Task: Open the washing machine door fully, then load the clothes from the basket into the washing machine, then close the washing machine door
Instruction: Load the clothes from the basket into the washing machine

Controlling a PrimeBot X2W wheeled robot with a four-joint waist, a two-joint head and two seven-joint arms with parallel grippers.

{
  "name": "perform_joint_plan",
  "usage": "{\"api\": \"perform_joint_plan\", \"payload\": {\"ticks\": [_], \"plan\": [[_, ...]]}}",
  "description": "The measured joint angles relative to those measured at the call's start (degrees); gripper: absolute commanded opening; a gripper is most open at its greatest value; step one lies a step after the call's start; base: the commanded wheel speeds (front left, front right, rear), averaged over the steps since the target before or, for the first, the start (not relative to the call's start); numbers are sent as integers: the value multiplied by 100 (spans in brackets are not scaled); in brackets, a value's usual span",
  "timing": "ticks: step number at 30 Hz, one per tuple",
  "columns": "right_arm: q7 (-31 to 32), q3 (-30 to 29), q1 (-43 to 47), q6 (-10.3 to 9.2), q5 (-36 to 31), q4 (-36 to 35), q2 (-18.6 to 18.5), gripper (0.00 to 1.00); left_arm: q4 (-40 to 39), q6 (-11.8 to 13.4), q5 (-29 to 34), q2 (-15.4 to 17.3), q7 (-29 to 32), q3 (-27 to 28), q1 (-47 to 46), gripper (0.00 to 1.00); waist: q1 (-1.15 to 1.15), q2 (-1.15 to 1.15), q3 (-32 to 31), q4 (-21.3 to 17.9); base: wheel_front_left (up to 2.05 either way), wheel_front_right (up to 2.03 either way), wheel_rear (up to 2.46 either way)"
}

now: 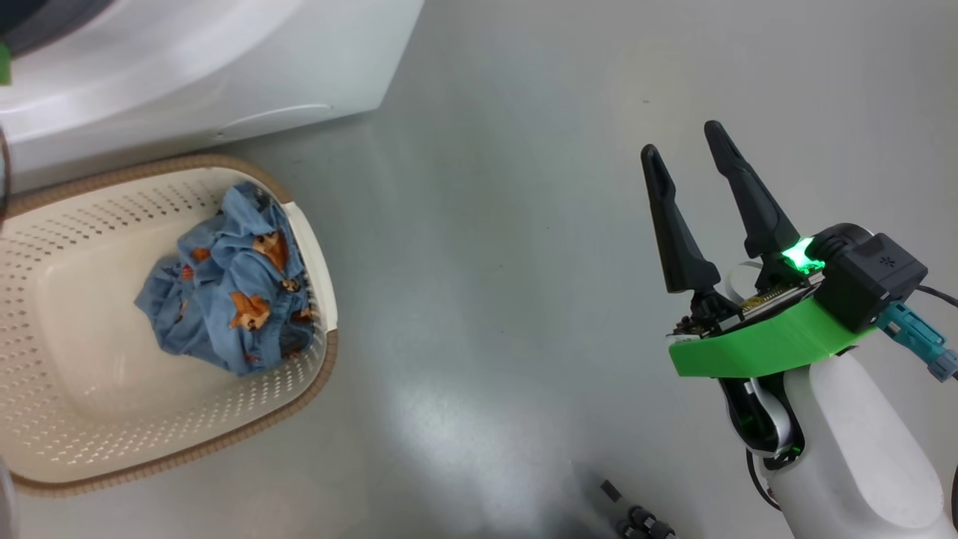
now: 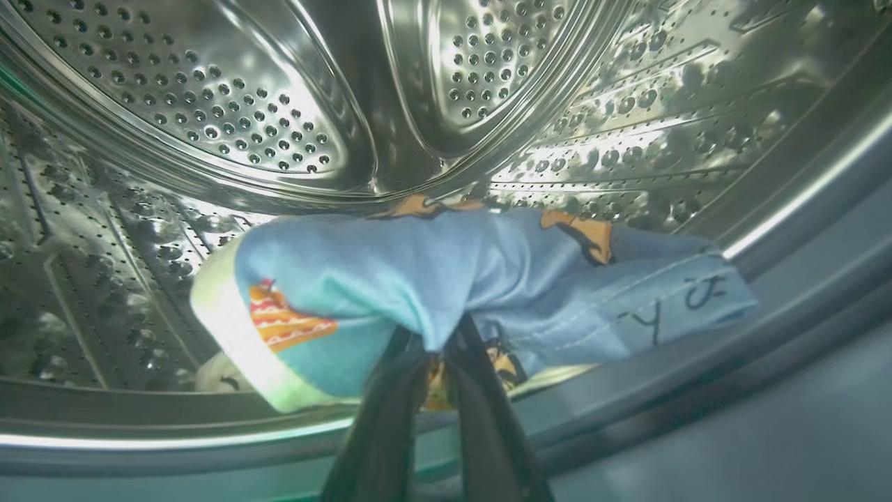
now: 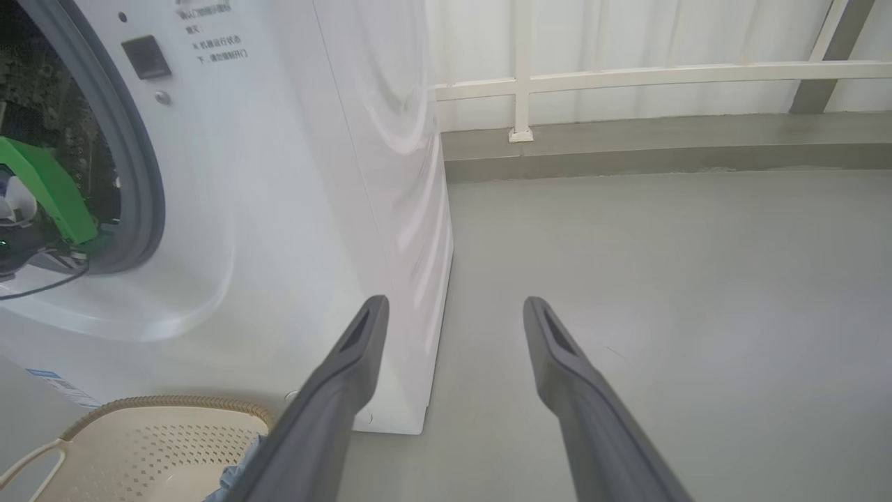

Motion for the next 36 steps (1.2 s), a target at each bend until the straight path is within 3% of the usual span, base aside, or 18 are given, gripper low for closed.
{"api": "perform_joint_plan", "payload": {"ticks": [13,36], "plan": [[0,-78,3,0,-1,-4,-136,100,492,-174,-151,-144,12,-37,-244,100,-1,0,-276,224,0,0,0],[0,-157,308,0,-2,69,-489,100,-2223,-363,-578,-829,-5,697,2410,100,-1,0,-1230,593,0,0,0]]}}
